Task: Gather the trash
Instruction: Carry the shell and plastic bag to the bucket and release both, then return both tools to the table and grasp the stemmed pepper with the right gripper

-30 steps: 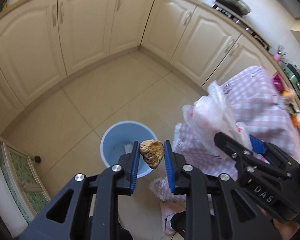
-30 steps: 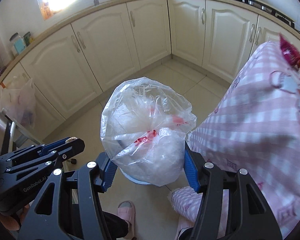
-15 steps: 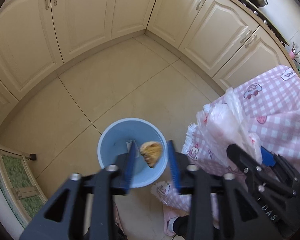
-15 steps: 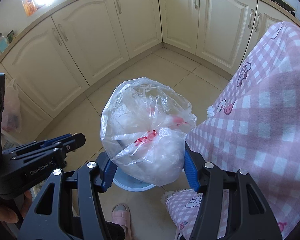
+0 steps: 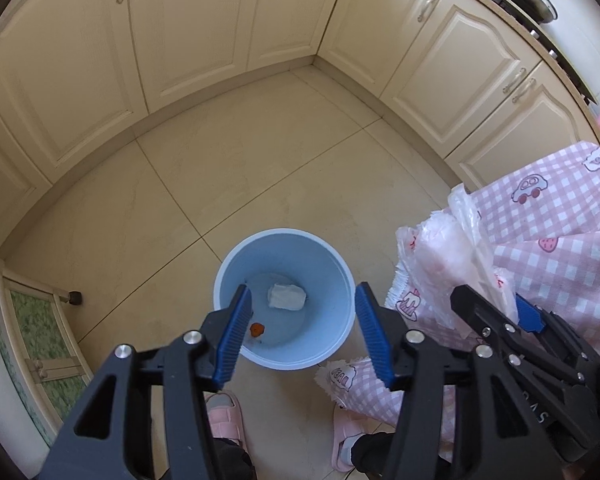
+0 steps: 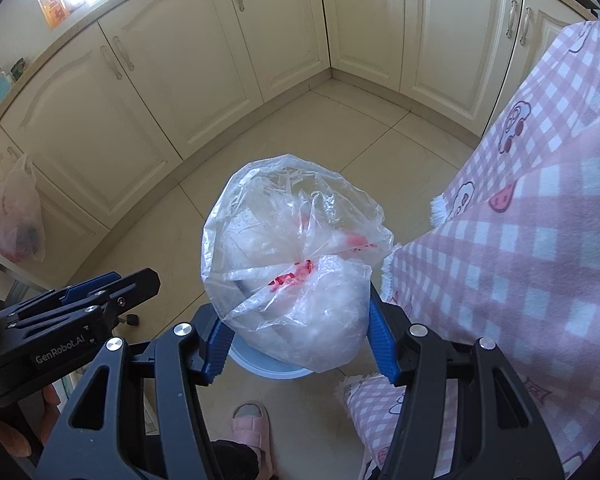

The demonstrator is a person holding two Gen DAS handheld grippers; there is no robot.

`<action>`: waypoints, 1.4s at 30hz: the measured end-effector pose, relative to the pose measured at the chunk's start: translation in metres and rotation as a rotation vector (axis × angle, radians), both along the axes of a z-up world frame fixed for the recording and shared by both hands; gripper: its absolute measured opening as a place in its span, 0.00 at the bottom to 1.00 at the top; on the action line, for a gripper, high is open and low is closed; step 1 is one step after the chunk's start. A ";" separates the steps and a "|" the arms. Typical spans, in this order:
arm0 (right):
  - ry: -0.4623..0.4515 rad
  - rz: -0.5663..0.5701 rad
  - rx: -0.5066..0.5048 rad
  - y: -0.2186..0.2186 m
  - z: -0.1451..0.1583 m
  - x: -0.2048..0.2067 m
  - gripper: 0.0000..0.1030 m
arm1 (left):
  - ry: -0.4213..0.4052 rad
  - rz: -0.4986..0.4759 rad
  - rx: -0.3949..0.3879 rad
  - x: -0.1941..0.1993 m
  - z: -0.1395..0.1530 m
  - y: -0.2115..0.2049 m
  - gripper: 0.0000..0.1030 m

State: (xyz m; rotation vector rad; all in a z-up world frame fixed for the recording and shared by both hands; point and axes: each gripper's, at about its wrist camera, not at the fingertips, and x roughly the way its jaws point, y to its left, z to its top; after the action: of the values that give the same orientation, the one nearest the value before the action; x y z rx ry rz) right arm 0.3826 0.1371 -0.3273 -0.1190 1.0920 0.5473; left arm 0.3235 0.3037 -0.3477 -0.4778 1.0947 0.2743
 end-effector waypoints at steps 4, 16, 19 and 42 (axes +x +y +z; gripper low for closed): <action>0.005 0.007 0.016 0.007 0.001 0.001 0.54 | -0.007 0.023 -0.001 -0.005 0.003 0.008 0.52; -0.061 0.019 0.052 0.019 0.020 0.000 0.69 | -0.055 0.070 0.014 -0.020 0.030 0.022 0.56; -0.097 -0.002 0.052 0.007 0.036 -0.007 0.69 | -0.077 0.061 0.016 -0.025 0.043 0.015 0.56; -0.480 -0.303 0.149 -0.222 0.201 -0.095 0.73 | -0.393 -0.298 0.089 -0.049 0.206 -0.200 0.56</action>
State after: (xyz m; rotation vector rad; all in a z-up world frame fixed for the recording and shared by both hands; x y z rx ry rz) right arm 0.2875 -0.0848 -0.1262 0.0456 0.5836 0.3022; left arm 0.2741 0.1036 -0.1412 -0.2679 0.7513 -0.0344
